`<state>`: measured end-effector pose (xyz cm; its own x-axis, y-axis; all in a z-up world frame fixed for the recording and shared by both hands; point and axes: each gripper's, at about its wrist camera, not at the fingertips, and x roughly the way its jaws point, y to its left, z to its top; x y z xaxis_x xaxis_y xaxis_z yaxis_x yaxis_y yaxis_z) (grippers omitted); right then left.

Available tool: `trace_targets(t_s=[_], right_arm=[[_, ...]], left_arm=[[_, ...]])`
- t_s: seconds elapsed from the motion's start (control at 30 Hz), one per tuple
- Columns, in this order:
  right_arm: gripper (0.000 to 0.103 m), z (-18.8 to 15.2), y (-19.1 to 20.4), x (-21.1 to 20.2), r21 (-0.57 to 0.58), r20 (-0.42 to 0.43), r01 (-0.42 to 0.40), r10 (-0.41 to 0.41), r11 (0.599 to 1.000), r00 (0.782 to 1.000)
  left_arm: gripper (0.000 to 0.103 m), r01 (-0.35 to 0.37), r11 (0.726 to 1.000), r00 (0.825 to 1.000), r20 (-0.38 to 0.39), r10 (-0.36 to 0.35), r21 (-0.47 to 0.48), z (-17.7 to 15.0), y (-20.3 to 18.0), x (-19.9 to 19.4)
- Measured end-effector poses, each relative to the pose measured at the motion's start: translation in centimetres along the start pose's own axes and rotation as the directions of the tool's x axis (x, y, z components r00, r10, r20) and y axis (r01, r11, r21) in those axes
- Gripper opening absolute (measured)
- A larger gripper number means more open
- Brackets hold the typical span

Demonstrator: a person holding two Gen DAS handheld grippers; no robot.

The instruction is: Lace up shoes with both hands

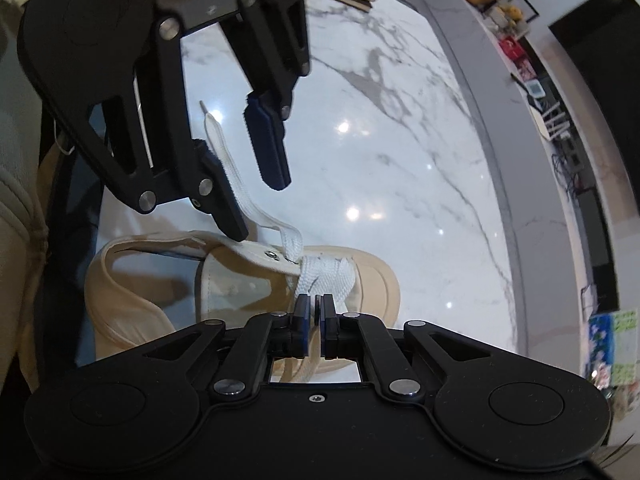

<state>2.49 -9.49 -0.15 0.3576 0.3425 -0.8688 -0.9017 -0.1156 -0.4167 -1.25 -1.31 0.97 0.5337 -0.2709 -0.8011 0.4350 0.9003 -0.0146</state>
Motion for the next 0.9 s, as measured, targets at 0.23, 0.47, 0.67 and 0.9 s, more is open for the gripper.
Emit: trace_targets(t_s=[0.23,0.47,0.67,0.9], right_arm=[[0.011,-1.4,-1.9,-2.8,0.159,0.052,-0.037,0.029,0.987,0.998],[0.016,-4.2,-4.3,-3.2,0.434,0.106,-0.184,0.153,0.882,0.983],[0.016,-5.0,-5.7,-2.3,0.544,0.139,-0.247,0.205,0.802,0.969],[0.016,-5.4,-7.1,-0.9,0.593,0.155,-0.298,0.257,0.748,0.954]], left_arm=[[0.032,-0.004,1.0,1.0,-0.001,0.004,0.004,0.0,-0.1,0.1],[0.032,-0.004,1.0,1.0,-0.005,0.004,0.004,0.1,-0.1,0.1],[0.032,0.036,0.999,0.999,0.011,-0.036,-0.002,0.5,-0.2,-0.2],[0.032,0.082,0.996,0.997,0.0,-0.082,0.024,1.2,-1.0,0.3]])
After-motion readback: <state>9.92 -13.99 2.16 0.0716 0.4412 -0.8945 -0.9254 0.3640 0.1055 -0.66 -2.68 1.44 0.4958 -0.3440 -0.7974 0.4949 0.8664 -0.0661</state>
